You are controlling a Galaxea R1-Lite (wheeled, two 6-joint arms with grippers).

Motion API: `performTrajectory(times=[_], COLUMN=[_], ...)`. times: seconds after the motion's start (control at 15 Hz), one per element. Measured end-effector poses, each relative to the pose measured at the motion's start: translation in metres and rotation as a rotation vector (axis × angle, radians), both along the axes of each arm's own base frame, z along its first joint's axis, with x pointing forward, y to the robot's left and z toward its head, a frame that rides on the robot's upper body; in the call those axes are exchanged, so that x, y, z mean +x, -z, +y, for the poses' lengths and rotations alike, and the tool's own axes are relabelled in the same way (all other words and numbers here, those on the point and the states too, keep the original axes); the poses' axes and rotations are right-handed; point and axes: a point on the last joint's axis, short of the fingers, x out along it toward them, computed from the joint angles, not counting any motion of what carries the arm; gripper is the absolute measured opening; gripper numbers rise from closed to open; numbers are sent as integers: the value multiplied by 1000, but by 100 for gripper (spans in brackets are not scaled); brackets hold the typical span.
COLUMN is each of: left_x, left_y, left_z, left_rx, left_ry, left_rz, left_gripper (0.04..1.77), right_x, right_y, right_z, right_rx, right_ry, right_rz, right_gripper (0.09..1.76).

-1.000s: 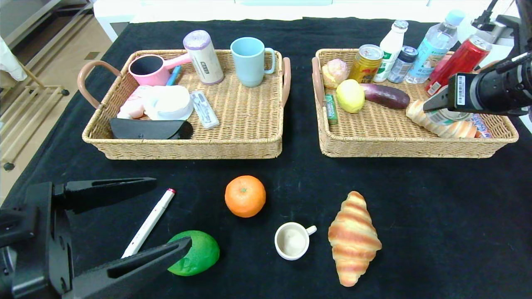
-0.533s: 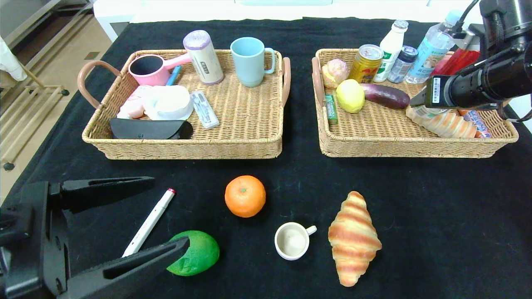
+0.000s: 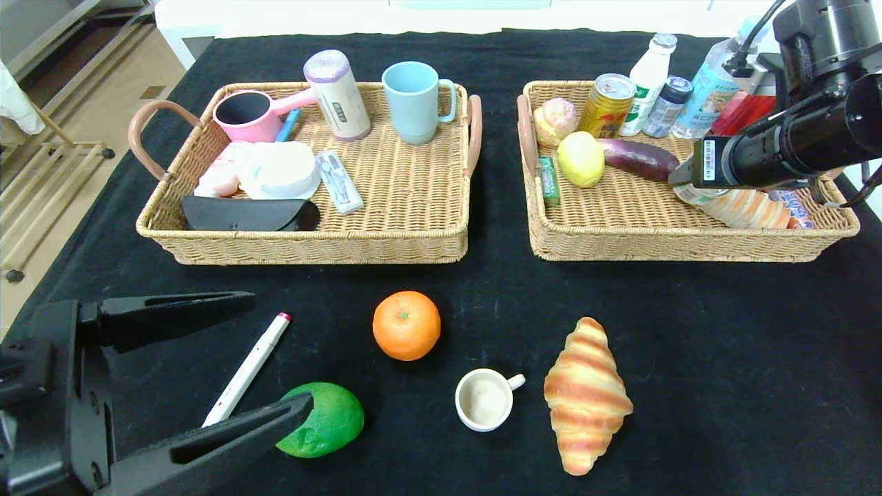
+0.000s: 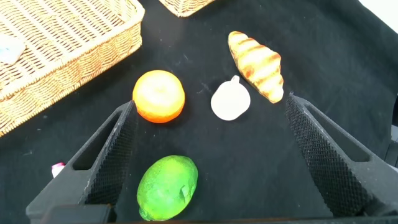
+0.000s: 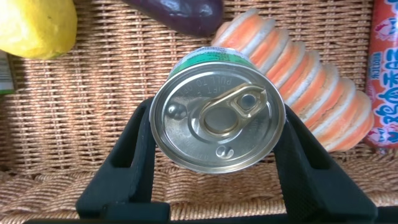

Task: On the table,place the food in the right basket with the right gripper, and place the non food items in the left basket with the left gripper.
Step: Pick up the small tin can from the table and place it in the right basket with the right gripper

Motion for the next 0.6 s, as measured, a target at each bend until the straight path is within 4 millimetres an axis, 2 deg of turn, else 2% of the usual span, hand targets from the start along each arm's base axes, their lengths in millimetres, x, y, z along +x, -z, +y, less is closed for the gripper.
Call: performTrajectory(times=[0.4, 0.6], left_x=[0, 0], left_y=[0, 0], left_z=[0, 0], left_rx=[-1, 0], left_ry=[0, 0], left_rz=[-2, -2], left_gripper=[172, 172], right_x=[0, -1], right_y=[1, 1], right_z=[1, 2], right_rx=[-1, 1], right_ry=[-4, -6], right_rz=[5, 4], right_gripper=[115, 133])
